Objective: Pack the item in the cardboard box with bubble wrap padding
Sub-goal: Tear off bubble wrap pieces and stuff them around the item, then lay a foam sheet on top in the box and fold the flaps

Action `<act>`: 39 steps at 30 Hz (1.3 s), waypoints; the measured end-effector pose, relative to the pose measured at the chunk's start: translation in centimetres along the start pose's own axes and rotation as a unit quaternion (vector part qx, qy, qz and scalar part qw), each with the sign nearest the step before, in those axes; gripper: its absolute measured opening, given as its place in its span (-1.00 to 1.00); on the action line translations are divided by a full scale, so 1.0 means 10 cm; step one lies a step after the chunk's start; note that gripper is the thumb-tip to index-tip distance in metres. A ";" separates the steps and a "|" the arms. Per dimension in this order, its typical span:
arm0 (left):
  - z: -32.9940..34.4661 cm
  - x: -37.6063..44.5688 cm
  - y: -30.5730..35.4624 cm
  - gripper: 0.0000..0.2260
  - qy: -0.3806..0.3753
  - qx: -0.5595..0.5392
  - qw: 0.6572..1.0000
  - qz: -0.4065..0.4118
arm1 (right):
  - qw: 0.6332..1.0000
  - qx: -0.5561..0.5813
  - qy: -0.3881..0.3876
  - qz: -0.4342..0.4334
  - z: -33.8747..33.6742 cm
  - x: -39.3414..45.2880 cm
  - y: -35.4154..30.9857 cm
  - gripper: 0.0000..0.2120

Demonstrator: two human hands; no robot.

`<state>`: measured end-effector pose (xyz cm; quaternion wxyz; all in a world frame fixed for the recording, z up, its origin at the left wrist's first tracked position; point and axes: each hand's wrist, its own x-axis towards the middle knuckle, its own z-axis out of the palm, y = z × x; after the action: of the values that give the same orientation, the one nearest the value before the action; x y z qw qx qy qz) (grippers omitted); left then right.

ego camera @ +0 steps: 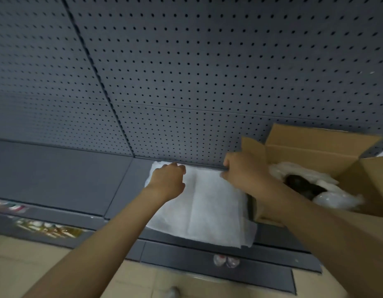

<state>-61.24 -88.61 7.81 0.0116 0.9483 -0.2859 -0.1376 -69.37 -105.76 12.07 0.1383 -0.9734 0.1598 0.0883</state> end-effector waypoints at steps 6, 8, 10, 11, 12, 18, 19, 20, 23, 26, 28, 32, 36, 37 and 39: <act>0.12 0.18 -0.62 -0.62 -0.040 0.026 0.998 0.029 | 0.996 0.021 -0.078 0.047 0.51 0.20 -0.59 -0.68; 0.22 0.22 -0.75 -0.63 -0.061 0.025 0.997 0.032 | 0.992 0.032 -0.103 0.067 0.71 0.27 -0.60 -0.68; 0.34 0.26 -0.85 -0.63 -0.086 0.019 0.995 0.036 | 0.987 0.036 -0.127 0.092 0.92 0.34 -0.54 -0.66; 0.41 0.27 -0.89 -0.63 -0.099 0.015 0.994 0.035 | 0.984 0.028 -0.141 0.105 1.03 0.37 -0.50 -0.63; 0.47 0.29 -0.93 -0.63 -0.110 0.011 0.993 0.032 | 0.981 0.013 -0.154 0.117 1.13 0.41 -0.45 -0.59; 0.82 0.35 -1.09 -0.61 -0.161 -0.008 0.987 0.008 | 0.955 -0.022 -0.221 0.194 1.73 0.58 -0.22 -0.45; 0.85 0.36 -1.12 -0.61 -0.164 -0.006 0.986 0.004 | 0.951 -0.013 -0.237 0.198 1.81 0.61 -0.22 -0.43; 0.89 0.37 -1.15 -0.61 -0.164 -0.006 0.986 -0.001 | 0.947 -0.003 -0.252 0.198 1.87 0.63 -0.23 -0.40; 0.98 0.40 -1.27 -0.61 -0.155 -0.003 0.988 -0.010 | 0.952 0.027 -0.243 0.183 2.03 0.72 -0.31 -0.42; 1.04 0.41 -1.37 -0.61 -0.157 -0.013 0.987 -0.009 | 0.962 0.030 -0.235 0.137 2.10 0.78 -0.47 -0.46; 1.09 0.41 -1.43 -0.63 -0.165 -0.016 0.986 -0.010 | 0.962 0.053 -0.241 0.115 2.13 0.79 -0.60 -0.45; 1.16 0.41 -1.57 -0.65 -0.171 -0.024 0.985 -0.028 | 0.969 0.144 -0.131 0.153 2.13 0.83 -0.61 -0.54; 1.20 0.40 -1.64 -0.66 -0.180 -0.034 0.983 -0.024 | 0.930 0.200 -0.038 0.305 2.05 0.91 -0.33 -0.36; 1.21 0.40 -1.64 -0.66 -0.178 -0.039 0.983 -0.023 | 0.914 0.216 -0.052 0.341 2.07 0.94 -0.23 -0.24; 1.24 0.40 -1.64 -0.66 -0.179 -0.051 0.982 -0.019 | 0.883 0.254 -0.087 0.385 2.09 0.96 -0.09 -0.06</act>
<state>-52.50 -76.35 -6.79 0.0061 0.9115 -0.2581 -0.3202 -62.75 -101.50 -9.59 0.3496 -0.7554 0.5259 0.1751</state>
